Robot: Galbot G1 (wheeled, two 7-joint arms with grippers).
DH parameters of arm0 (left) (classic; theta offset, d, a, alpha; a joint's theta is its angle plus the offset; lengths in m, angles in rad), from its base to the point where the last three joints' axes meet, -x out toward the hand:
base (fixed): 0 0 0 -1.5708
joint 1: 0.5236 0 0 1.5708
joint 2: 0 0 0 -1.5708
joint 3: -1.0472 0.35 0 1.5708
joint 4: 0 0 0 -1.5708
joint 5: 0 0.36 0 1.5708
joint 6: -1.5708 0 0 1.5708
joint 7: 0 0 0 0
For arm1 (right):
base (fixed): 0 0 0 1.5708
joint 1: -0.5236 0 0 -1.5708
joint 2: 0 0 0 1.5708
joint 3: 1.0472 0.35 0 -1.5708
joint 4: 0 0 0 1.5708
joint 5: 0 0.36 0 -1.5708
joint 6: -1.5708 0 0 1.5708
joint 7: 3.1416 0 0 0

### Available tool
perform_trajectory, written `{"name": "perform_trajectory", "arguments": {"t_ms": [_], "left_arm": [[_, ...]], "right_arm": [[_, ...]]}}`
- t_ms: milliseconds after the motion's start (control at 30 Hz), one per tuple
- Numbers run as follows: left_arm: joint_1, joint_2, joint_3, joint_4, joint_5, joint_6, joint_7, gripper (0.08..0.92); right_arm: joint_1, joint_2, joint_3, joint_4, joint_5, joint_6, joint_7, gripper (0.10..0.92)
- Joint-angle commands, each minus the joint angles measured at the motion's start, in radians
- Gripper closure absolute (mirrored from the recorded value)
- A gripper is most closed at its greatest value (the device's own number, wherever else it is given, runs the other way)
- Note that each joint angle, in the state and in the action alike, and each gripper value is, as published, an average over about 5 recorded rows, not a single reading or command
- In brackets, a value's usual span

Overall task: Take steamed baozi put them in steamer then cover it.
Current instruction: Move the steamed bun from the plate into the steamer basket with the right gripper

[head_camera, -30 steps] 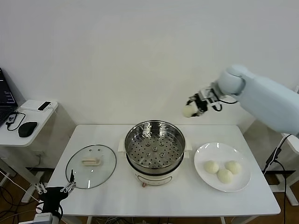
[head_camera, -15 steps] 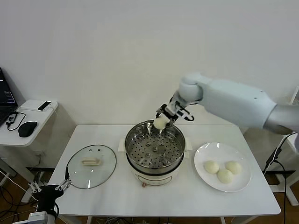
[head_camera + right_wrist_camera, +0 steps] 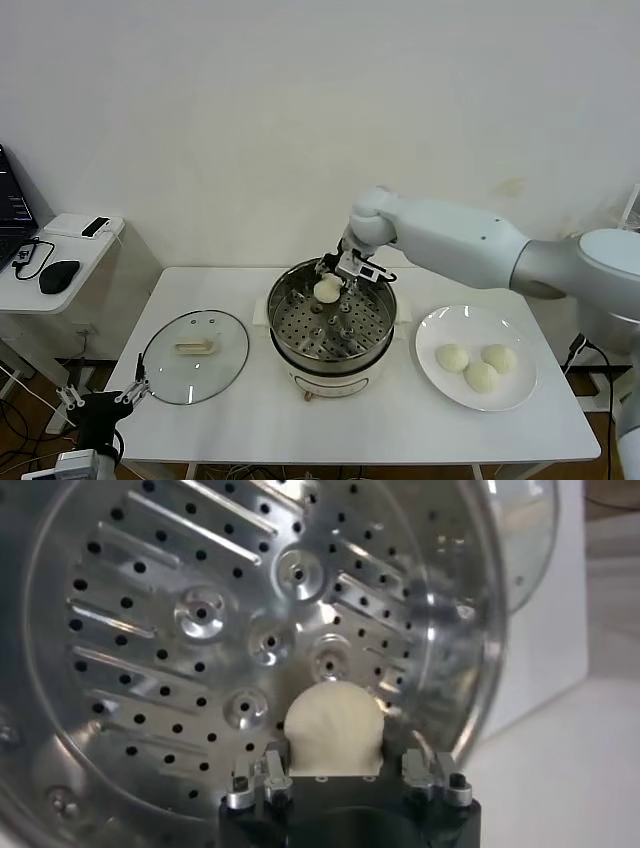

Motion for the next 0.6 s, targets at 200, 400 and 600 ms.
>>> {"name": "perform_trajectory", "arguments": {"t_ms": [200, 400, 600], "left_arm": [[-0.003, 0.001, -0.002, -0.007, -0.001, 0.001, -0.001, 0.177], [-0.008, 0.001, 0.004, -0.007, -0.001, 0.004, -0.001, 0.177], [-0.014, 0.002, 0.010, -0.006, -0.001, 0.010, 0.001, 0.177]], "right_arm": [[-0.048, 0.039, 0.024, -0.102, -0.116, 0.072, 0.028, 0.446], [-0.037, 0.047, 0.032, -0.103, -0.113, 0.086, 0.041, 0.336], [0.028, 0.020, 0.006, -0.032, 0.016, 0.031, 0.002, 0.213]]}}
